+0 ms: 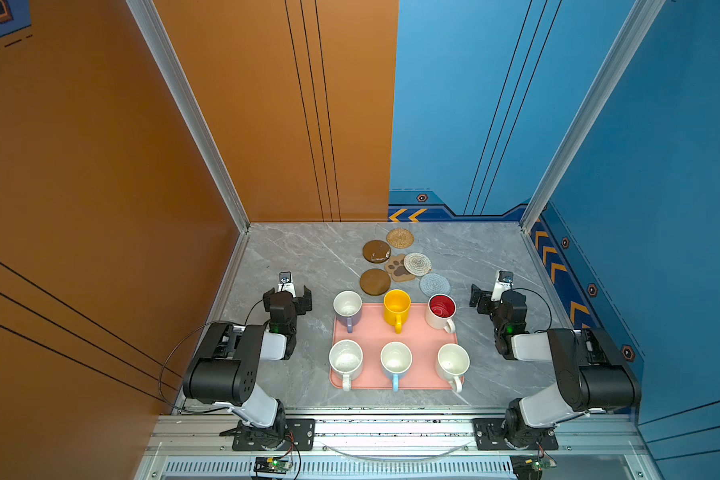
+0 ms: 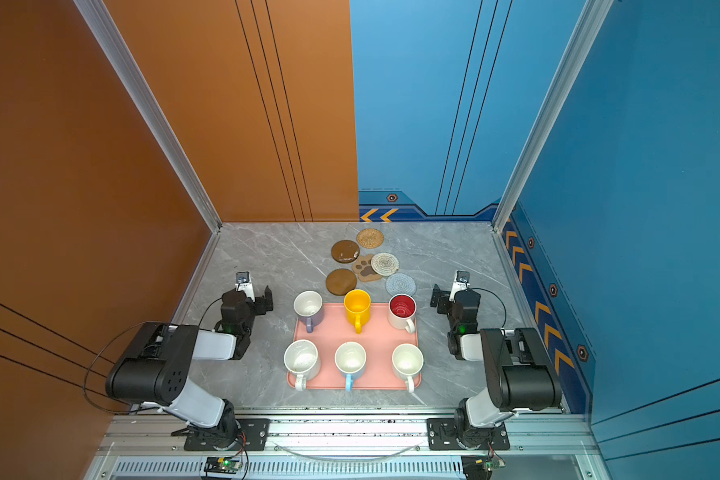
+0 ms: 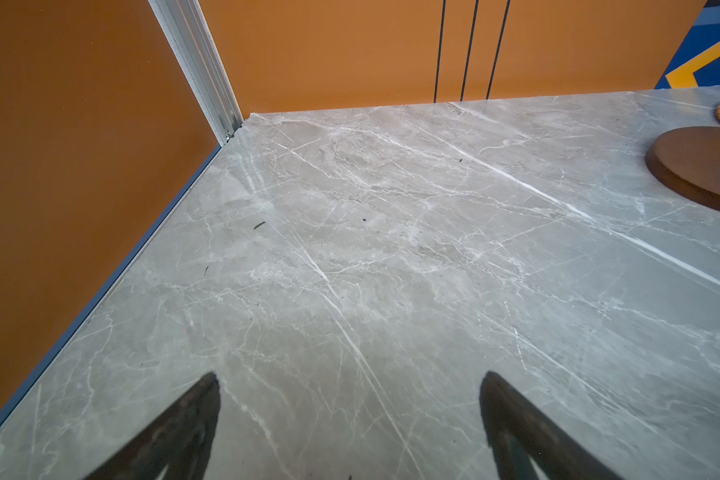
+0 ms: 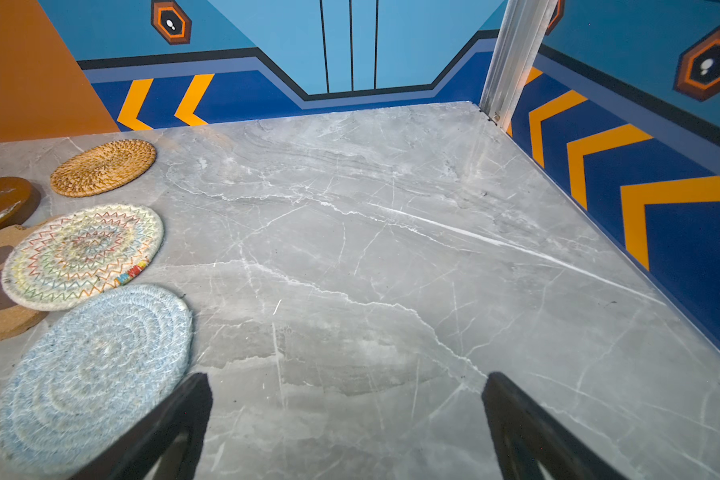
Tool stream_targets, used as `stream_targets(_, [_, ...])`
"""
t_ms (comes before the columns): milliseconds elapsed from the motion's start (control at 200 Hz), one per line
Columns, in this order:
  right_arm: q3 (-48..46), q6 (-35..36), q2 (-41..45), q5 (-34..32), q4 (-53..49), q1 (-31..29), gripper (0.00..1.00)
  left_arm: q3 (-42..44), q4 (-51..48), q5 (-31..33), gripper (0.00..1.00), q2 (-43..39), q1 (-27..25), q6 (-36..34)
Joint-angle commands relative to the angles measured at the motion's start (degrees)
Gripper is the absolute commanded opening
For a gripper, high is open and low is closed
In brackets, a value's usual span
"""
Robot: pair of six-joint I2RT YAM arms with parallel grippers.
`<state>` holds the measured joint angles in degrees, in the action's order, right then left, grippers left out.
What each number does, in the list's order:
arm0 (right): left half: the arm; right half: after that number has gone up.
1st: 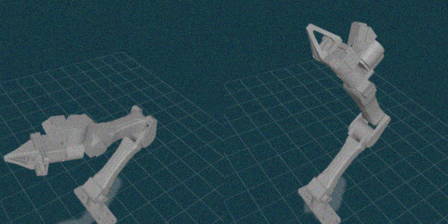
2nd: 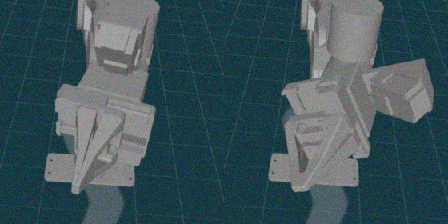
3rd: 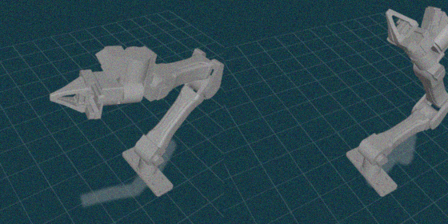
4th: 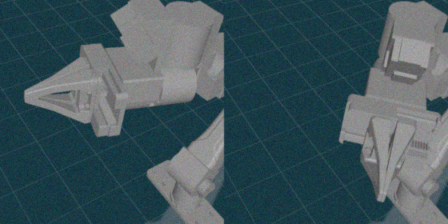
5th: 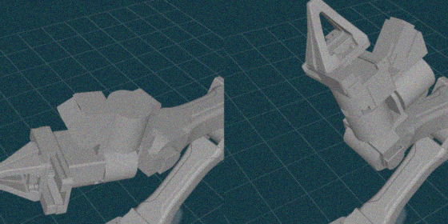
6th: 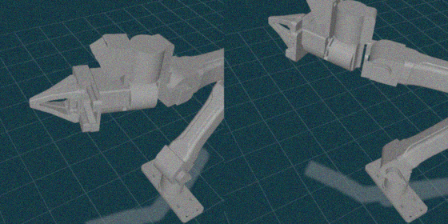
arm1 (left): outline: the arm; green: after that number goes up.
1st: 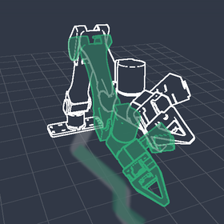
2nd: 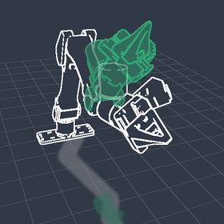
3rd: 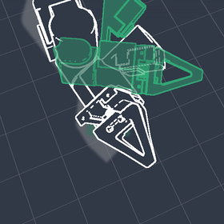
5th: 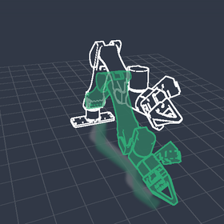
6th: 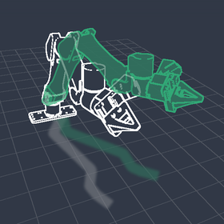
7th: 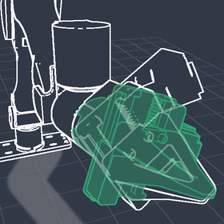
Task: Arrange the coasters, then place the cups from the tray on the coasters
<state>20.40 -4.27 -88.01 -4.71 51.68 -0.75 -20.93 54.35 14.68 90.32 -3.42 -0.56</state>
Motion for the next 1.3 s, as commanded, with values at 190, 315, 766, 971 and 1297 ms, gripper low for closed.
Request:
stream_targets(190, [1.1,0.6,-0.6,-1.3,0.2,-0.5,1.00,-0.3,-0.3,-0.1,0.98,-0.7,0.2,0.5])
stream_targets(315, [3.9,-0.4,2.9,-3.7,-7.8,-0.4,1.00,-0.5,-1.2,-2.2,0.98,-1.9,0.1,-0.6])
stream_targets(766, [27.7,-7.6,11.3,5.3,-58.1,-2.9,0.90,-19.3,-45.4,-6.8,0.94,-17.5,-3.6,5.0])
stream_targets(971, [37.9,-9.0,3.5,18.6,-68.2,-6.6,0.71,-28.9,-58.2,-16.4,0.87,-16.5,-7.0,12.0])
stream_targets(1297, [53.5,-11.4,-14.2,23.3,-78.4,-9.9,0.41,-31.6,-63.1,-19.8,0.82,-18.4,-13.0,14.3])
